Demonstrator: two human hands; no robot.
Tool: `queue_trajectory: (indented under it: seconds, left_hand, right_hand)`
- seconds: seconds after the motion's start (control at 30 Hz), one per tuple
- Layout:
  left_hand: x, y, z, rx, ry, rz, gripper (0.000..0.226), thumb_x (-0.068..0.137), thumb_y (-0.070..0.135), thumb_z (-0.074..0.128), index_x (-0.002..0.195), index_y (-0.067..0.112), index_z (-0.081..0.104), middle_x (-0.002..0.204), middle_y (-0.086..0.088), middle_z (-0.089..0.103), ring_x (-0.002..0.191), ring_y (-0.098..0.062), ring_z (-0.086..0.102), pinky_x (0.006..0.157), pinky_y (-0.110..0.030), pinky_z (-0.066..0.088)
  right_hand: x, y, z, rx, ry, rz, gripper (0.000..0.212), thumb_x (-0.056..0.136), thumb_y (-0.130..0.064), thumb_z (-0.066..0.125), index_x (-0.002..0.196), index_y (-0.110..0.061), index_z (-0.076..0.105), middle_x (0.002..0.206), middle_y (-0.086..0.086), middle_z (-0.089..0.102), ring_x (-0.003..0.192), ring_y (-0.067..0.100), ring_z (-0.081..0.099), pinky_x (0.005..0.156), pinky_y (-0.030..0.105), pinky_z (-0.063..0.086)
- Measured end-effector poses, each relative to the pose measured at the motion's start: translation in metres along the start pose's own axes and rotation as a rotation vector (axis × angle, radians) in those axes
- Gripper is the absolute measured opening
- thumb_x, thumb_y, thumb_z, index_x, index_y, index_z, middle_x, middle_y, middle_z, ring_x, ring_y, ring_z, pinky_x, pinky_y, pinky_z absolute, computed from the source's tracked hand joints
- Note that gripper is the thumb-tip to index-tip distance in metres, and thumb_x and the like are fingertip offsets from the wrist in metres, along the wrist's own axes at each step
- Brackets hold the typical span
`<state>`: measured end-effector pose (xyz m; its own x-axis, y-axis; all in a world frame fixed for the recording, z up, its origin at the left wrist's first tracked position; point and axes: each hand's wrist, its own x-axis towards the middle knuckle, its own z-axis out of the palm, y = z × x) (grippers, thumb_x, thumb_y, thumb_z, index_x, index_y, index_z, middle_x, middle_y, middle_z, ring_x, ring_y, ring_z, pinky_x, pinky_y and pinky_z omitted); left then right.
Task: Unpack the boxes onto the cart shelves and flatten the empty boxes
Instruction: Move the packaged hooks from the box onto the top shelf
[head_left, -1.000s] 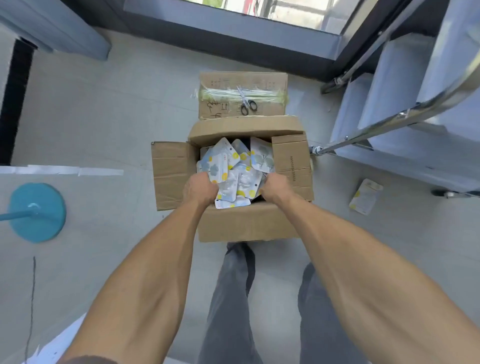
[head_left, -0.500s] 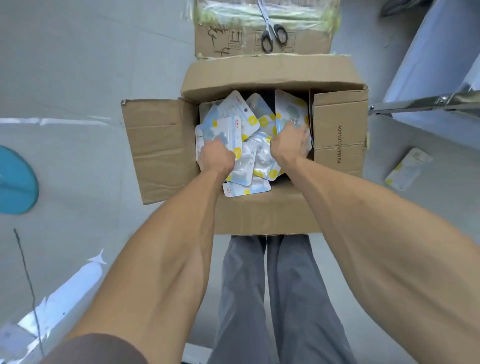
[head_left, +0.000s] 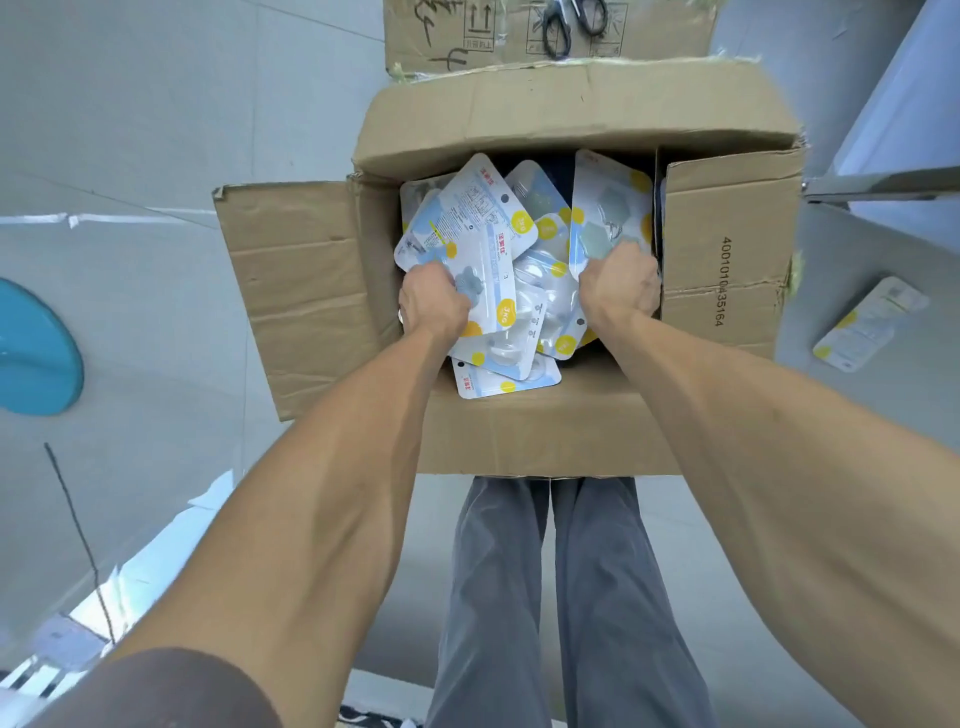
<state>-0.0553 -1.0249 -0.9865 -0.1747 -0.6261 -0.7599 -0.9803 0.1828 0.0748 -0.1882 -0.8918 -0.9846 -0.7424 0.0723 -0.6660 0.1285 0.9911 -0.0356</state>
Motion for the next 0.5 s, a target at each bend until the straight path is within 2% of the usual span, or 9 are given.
queue_trajectory:
  seconds: [0.13,0.2,0.37,0.5]
  left_hand:
    - [-0.011,-0.006,0.012,-0.006,0.056,-0.017,0.022,0.088,0.001,0.05,0.099,0.006,0.068,0.113,-0.014,0.064,0.109,-0.033,0.058,0.091,-0.04,0.049]
    - [-0.017,-0.007,0.014,0.082,0.068,0.008,0.019,0.096,0.01,0.051,0.104,0.005,0.068,0.112,-0.016,0.064,0.108,-0.035,0.059,0.088,-0.04,0.048]
    - [-0.046,-0.006,0.007,0.16,0.104,-0.042,0.026,0.102,0.027,0.049,0.106,0.005,0.064,0.115,-0.016,0.064,0.108,-0.036,0.061,0.075,-0.035,0.038]
    - [-0.072,0.009,-0.018,0.141,0.084,-0.072,0.027,0.101,0.026,0.048,0.113,0.007,0.062,0.121,-0.015,0.062,0.113,-0.034,0.059,0.083,-0.034,0.041]
  right_hand:
    - [-0.005,0.001,0.0,-0.006,-0.043,0.064,0.019,0.091,-0.014,0.053,0.106,-0.008,0.063,0.112,0.014,0.065,0.105,0.034,0.063,0.076,0.034,0.044]
    - [-0.011,0.002,0.0,-0.044,-0.042,0.034,0.019,0.09,-0.014,0.051,0.103,-0.008,0.064,0.109,0.014,0.066,0.101,0.034,0.064,0.073,0.033,0.041]
    - [-0.036,0.004,-0.012,-0.105,-0.052,-0.006,0.025,0.092,-0.014,0.05,0.111,-0.006,0.064,0.114,0.014,0.065,0.104,0.033,0.063,0.077,0.034,0.044]
    - [-0.063,-0.002,-0.036,-0.063,-0.053,-0.037,0.024,0.09,-0.011,0.051,0.109,-0.007,0.065,0.113,0.013,0.066,0.102,0.032,0.064,0.073,0.032,0.04]
